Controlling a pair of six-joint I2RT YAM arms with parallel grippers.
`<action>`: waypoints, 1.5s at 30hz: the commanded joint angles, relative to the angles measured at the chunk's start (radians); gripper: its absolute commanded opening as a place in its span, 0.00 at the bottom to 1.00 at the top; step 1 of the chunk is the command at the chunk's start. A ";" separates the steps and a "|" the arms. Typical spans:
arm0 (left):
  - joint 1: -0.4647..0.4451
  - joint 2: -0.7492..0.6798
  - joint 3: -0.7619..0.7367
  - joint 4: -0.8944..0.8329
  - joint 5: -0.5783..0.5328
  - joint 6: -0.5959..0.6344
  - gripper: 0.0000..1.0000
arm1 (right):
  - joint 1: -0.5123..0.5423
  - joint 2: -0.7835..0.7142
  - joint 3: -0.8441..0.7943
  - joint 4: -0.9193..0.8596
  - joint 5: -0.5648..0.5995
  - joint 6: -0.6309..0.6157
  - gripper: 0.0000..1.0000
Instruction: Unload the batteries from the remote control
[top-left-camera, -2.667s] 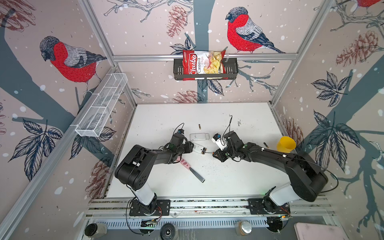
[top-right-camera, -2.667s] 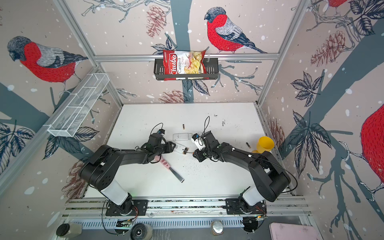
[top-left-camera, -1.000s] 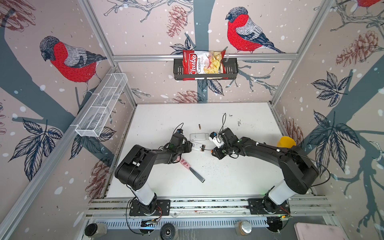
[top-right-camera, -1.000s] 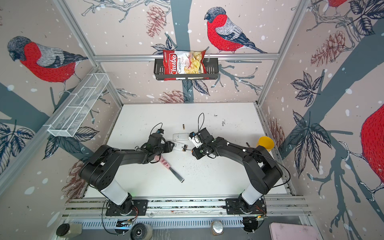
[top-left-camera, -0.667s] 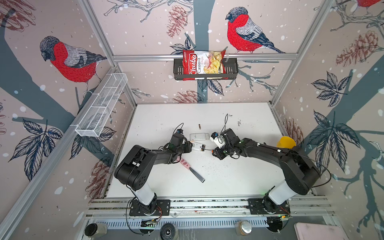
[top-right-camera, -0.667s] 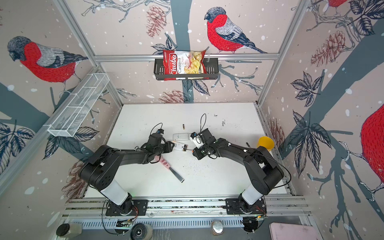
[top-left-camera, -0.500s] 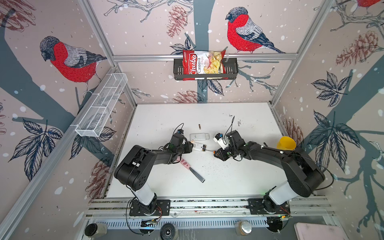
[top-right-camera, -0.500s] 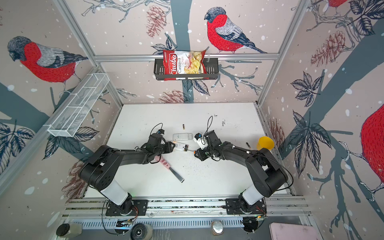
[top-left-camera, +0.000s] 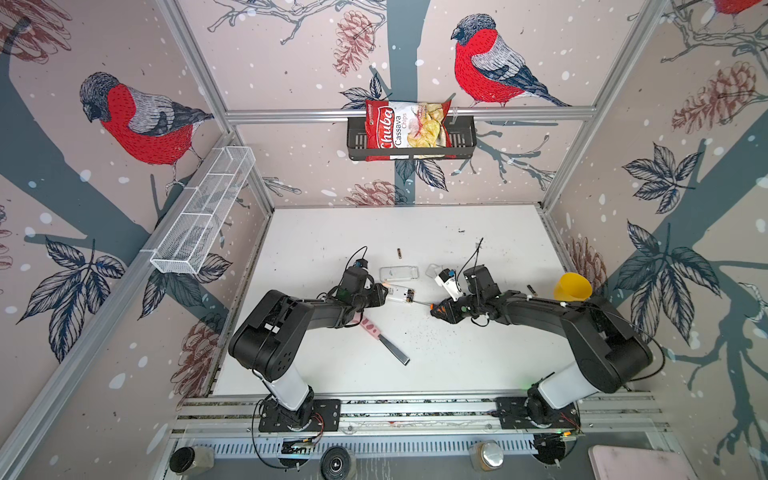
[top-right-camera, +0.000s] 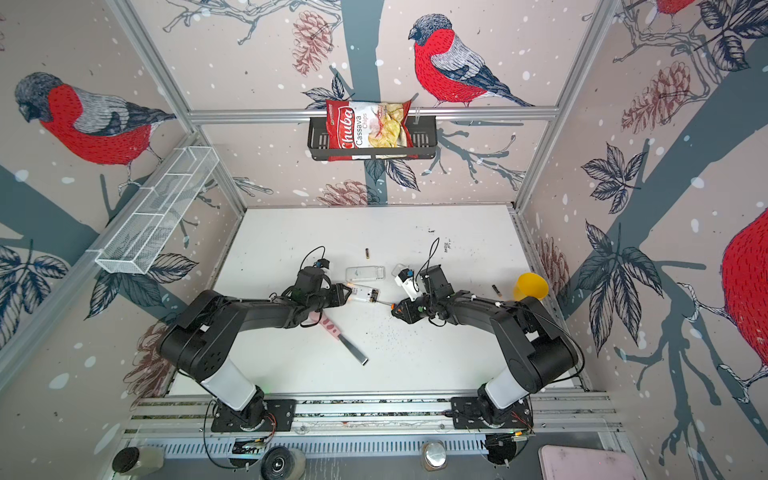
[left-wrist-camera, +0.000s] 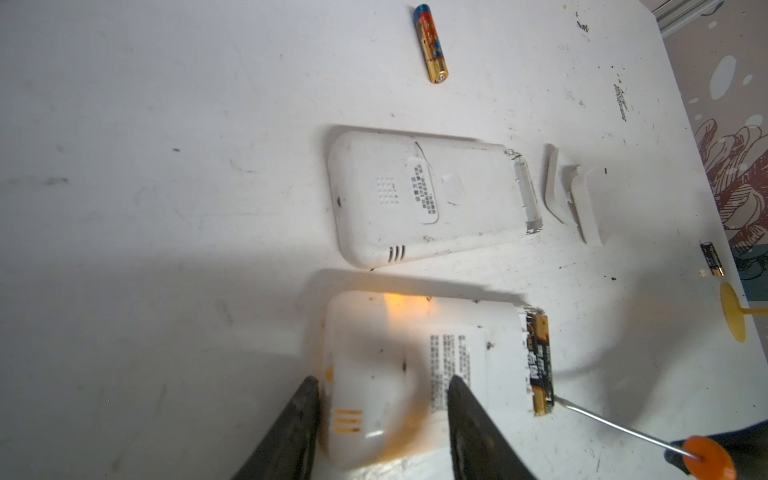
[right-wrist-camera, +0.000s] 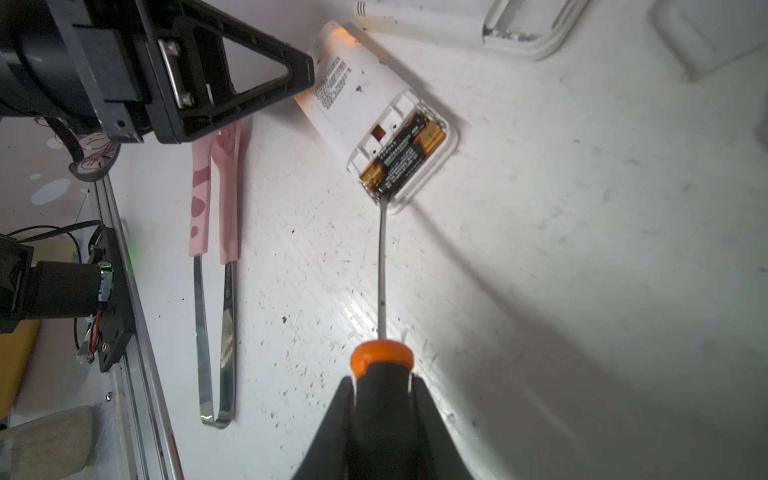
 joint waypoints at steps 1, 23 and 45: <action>0.003 -0.008 -0.006 0.003 0.015 0.001 0.50 | -0.002 -0.020 0.011 0.009 0.018 0.015 0.00; 0.004 -0.558 -0.145 0.166 -0.001 -0.167 0.76 | 0.072 -0.216 -0.019 0.353 0.021 0.013 0.00; -0.070 -0.382 -0.014 0.301 0.122 -0.340 0.74 | 0.157 -0.022 0.119 0.643 -0.033 0.046 0.00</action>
